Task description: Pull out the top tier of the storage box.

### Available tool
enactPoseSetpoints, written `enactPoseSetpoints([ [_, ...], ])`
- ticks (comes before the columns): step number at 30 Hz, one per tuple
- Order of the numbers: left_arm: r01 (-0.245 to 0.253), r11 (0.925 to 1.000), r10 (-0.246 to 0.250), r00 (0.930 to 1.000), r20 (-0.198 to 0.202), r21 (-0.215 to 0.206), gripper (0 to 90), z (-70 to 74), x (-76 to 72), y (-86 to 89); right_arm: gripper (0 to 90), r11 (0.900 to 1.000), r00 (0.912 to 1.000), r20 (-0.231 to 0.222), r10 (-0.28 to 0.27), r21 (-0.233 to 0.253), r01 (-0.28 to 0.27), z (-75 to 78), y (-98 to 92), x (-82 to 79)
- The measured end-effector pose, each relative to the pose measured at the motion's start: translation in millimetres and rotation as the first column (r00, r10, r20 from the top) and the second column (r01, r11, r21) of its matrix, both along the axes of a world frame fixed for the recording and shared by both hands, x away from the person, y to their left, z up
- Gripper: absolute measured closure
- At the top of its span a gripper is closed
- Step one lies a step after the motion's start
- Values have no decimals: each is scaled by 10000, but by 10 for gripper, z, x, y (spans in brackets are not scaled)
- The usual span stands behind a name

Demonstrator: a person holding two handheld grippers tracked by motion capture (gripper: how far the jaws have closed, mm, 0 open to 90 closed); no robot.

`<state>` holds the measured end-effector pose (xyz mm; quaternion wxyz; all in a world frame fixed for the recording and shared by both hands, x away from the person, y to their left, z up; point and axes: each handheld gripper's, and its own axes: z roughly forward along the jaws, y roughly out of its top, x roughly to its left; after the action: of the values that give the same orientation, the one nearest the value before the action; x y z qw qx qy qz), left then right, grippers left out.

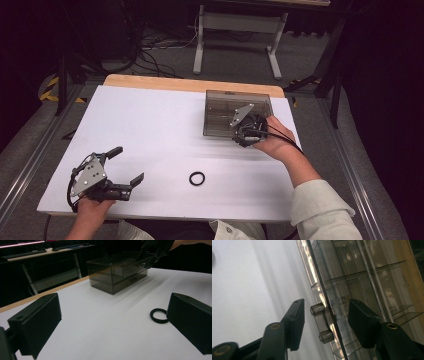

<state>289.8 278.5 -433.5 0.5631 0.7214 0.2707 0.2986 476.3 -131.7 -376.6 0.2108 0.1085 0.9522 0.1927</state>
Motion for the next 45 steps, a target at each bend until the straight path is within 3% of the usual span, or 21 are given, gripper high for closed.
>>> enactPoseSetpoints([
  [3,4,9998,-6,10000,-60,-182,6,3,-4,-1,548,9999,9999,-83,-121,25,121,-5,23,-15],
  [8,-9,9998,8,10000,-20,-181,6,5,-4,9,654,9992,10000,-12,8,-388,-9,-13,37,-17],
  [19,-23,10000,23,10000,-15,-74,6,5,-8,2,667,9987,9999,79,137,-497,-133,10,49,-51],
  [29,-35,10000,35,10000,29,-80,6,5,-16,1,670,9974,9990,164,416,-602,-406,83,58,-214],
  [45,-54,9999,54,10000,22,-111,6,5,-12,5,678,9947,9981,75,615,-828,-607,45,60,-329],
])
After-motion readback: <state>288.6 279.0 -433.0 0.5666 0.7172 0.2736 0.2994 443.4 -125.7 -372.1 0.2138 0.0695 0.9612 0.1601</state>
